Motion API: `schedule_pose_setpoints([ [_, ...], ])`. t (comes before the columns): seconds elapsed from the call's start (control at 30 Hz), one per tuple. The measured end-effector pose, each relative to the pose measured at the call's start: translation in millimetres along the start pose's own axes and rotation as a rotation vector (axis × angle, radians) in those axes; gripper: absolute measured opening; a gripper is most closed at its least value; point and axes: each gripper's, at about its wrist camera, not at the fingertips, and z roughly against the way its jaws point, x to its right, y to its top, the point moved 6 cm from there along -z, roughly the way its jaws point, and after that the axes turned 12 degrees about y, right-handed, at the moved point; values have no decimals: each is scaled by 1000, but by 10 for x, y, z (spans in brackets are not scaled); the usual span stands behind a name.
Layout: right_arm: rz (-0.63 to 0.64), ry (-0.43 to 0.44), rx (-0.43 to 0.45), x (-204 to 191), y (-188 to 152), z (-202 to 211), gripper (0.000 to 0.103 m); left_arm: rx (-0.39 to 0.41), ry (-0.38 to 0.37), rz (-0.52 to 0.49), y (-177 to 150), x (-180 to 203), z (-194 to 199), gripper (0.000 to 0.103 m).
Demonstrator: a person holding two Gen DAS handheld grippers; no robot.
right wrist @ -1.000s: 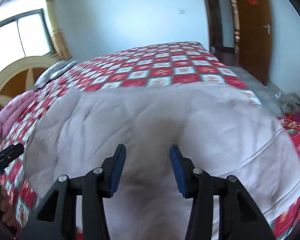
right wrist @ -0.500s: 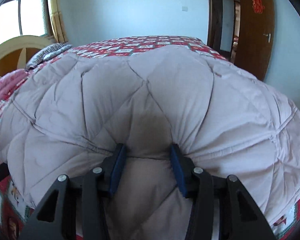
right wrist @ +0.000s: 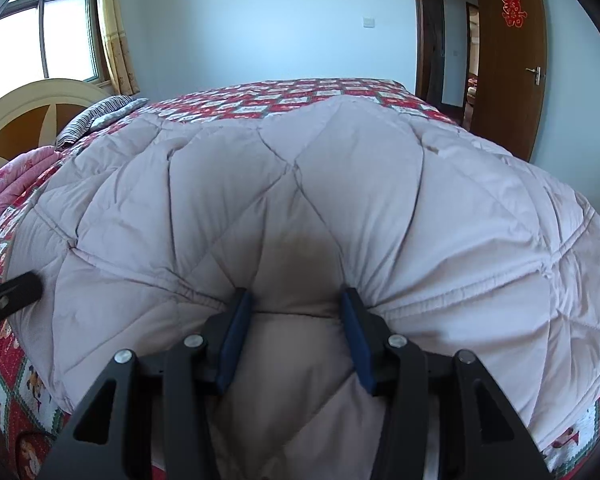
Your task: Fold large clothes
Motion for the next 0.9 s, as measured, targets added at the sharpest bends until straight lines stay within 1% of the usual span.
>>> schedule_pose_setpoints([
  [0.13,-3,5,3,-11,-6,-1,51,-28,48,6,-36,50,-89,102],
  [0.23,-5,8,4,-15,-11,0,51,-17,70,9,-111,18,-50,102],
  [0.27,-6,10,5,-16,-13,1,51,-19,66,28,-141,-21,-42,102],
  [0.33,-6,11,5,-21,-16,2,52,-49,58,118,-251,-150,-24,102],
  [0.4,-3,10,6,-24,-21,4,52,-91,39,212,-348,-203,-43,102],
  [0.43,-2,9,6,-28,-23,5,52,-98,40,241,-366,-195,-54,102],
  [0.5,-4,11,6,-19,-25,7,52,-95,52,215,-302,-117,-82,102],
  [0.57,-7,15,8,-14,-28,12,52,-126,57,207,-217,-60,-145,102],
  [0.63,-8,16,9,-12,-31,13,52,-153,22,260,-161,-65,-198,102],
  [0.67,-8,16,9,-15,-32,13,52,-164,-3,312,-131,-90,-222,102],
  [0.7,-7,15,10,-18,-30,15,52,-166,-22,355,-125,-113,-222,102],
  [0.77,-5,12,10,-18,-29,15,52,-161,-52,404,-107,-132,-202,102],
  [0.8,-5,11,10,-18,-28,16,52,-156,-78,414,-97,-125,-194,102],
  [0.9,3,-8,-1,-46,-9,16,52,-129,-137,380,-56,-96,-241,102],
])
